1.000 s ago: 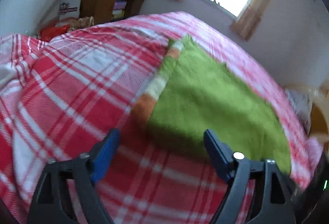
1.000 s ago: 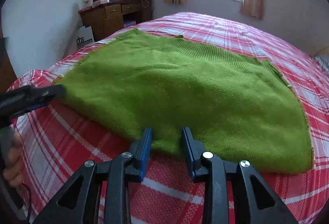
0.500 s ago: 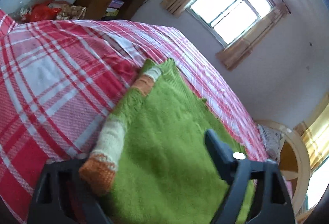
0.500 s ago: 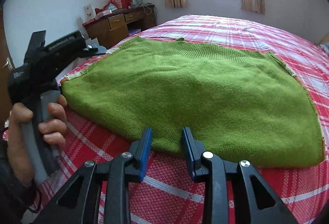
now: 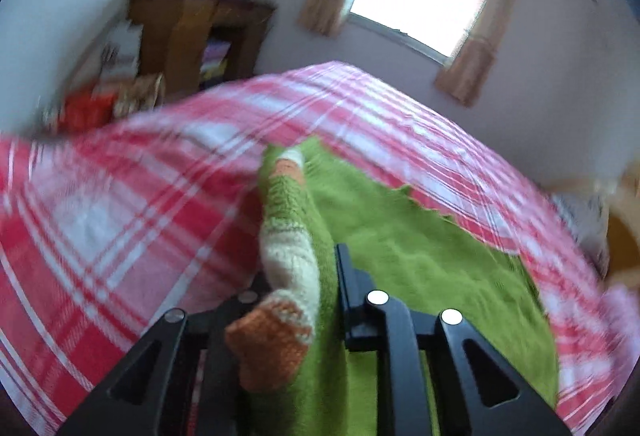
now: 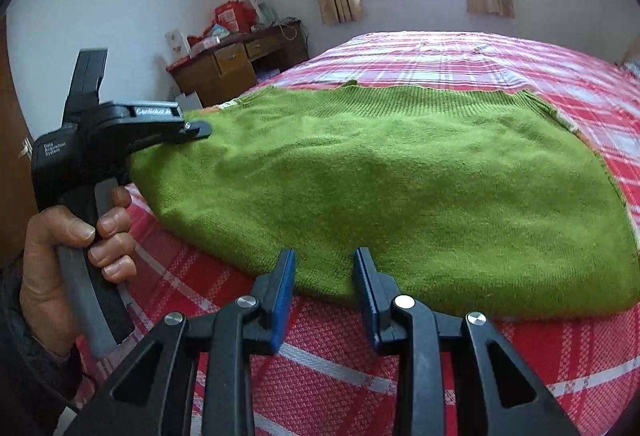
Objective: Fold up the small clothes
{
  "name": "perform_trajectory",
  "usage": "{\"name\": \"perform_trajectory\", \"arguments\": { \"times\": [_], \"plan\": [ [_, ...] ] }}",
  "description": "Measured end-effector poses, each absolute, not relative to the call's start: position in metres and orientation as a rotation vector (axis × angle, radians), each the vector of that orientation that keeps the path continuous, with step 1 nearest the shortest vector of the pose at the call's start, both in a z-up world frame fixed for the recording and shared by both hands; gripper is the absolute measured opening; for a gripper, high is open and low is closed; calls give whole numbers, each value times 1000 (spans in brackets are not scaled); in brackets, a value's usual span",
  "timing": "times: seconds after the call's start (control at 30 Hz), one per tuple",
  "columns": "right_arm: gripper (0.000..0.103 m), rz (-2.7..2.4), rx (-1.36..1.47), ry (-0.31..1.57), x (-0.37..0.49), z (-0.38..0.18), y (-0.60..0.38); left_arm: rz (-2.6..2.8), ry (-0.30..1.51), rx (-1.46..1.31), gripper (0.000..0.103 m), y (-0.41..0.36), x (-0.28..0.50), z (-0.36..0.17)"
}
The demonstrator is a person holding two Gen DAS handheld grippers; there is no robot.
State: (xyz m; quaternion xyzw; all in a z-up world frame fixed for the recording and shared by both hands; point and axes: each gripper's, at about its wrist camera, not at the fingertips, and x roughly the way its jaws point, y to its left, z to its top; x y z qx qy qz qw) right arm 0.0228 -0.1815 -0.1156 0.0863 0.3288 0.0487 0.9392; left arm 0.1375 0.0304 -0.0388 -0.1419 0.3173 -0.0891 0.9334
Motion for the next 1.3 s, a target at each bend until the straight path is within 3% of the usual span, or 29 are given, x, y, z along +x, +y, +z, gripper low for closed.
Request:
{"name": "perform_trajectory", "arguments": {
  "times": [0.13, 0.3, 0.67, 0.73, 0.77, 0.8, 0.93, 1.17, 1.23, 1.27, 1.3],
  "plan": [
    [32, 100, 265, 623, 15, -114, -197, -276, 583, -106, 19, -18, 124, -20],
    [32, 72, 424, 608, 13, -119, -223, -395, 600, 70, 19, -68, 110, -35],
    [32, 99, 556, 622, 18, -104, -255, -453, 665, 64, 19, -76, 110, -55],
    [42, 113, 554, 619, 28, -87, -264, -453, 665, 62, 19, -75, 110, -54],
    [56, 121, 563, 619, 36, -78, -270, -454, 665, 58, 19, -75, 110, -55],
    [63, 133, 572, 618, 46, -70, -275, -456, 664, 53, 19, -73, 110, -54],
    [63, 251, 619, 703, 118, -54, -286, -460, 661, 32, 19, -73, 112, -55],
    [62, 272, 573, 920, 220, -80, -256, -469, 660, 15, 19, -74, 113, -56],
    [46, 262, 527, 959, 238, -86, -245, -473, 662, 5, 19, -73, 113, -56],
    [28, 273, 491, 983, 246, -88, -237, -471, 662, 3, 19, -73, 113, -57],
    [20, 263, 452, 991, 250, -88, -232, -470, 663, 3, 19, -73, 114, -57]
  ]
}}
